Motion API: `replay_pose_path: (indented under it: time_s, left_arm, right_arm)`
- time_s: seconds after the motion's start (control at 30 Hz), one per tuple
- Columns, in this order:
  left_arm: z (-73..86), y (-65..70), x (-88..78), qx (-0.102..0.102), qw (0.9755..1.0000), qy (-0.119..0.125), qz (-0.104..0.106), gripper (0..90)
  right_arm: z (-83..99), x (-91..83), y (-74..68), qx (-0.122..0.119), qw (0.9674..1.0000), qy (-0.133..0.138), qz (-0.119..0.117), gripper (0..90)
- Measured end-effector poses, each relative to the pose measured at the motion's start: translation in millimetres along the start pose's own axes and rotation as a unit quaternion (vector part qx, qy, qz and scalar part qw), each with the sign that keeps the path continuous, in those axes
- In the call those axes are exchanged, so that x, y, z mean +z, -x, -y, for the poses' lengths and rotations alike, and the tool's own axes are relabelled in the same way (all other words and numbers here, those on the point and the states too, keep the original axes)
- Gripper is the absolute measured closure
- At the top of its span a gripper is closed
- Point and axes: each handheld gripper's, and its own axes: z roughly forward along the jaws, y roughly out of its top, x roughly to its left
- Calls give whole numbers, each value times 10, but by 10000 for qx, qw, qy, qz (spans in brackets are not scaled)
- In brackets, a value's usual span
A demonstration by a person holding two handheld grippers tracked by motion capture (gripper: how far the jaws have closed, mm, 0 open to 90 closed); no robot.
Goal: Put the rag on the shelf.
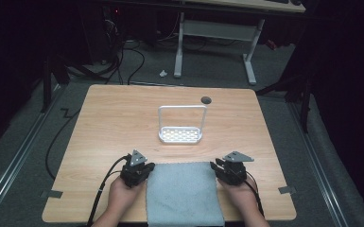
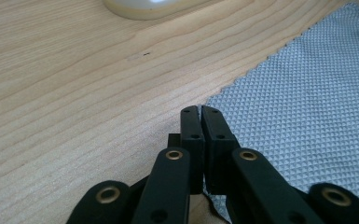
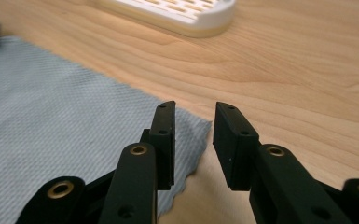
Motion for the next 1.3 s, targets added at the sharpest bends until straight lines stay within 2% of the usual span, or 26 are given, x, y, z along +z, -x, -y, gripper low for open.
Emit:
replay_pose_path:
  time_s: [0.1,0.17,0.2,0.33,0.37,0.43,0.53,0.57,0.7,0.73,0.77,0.83,0.93,1.1,1.3]
  left_arm:
    - [-1,-14,-1,-44,10000,-5,42,877]
    - [-1,-20,2,-72,10000,5,60,877]
    - [0,-22,2,-87,9999,6,70,877]
    - [1,-25,0,-104,9999,4,74,875]
    - [1,-26,-1,-116,9999,5,72,876]
    - [3,-25,-3,-126,9999,8,55,876]
    - [3,-23,-4,-124,9999,9,41,879]
    - [4,-23,-6,-115,9999,7,32,879]
    - [13,-33,-42,-130,9998,150,63,882]
    - [16,-34,-51,-154,9997,191,82,882]
    - [18,-28,-61,-132,9996,218,73,882]
    - [26,-12,-80,-117,9995,261,92,882]
    - [37,17,-104,-107,9992,379,50,884]
    - [47,14,-151,-271,9979,584,91,883]
    - [31,71,-225,-167,9966,808,28,881]
  right_arm:
    - [1,76,29,67,9999,-78,27,649]
    - [-2,102,42,135,9998,-96,-95,641]
    - [2,113,35,100,9998,-129,-80,639]
    - [21,131,-24,-59,10000,-28,-70,706]
    - [21,131,-60,-198,9998,-46,-79,782]
    - [22,131,-69,-280,9996,-44,-92,811]
    - [23,129,-76,-290,9995,-50,-94,888]
    - [23,129,-76,-290,9995,-50,-94,888]
    - [29,97,-83,-314,9994,97,-67,892]
    - [29,61,-83,-248,9994,228,-70,892]
    - [29,61,-83,-248,9994,228,-70,892]
    - [34,2,-91,-151,9990,402,-111,892]
    - [39,-33,-115,-174,9986,482,-93,891]
    - [47,-115,-143,-224,9972,699,-108,891]
    - [50,-225,-146,-187,9954,929,-136,892]
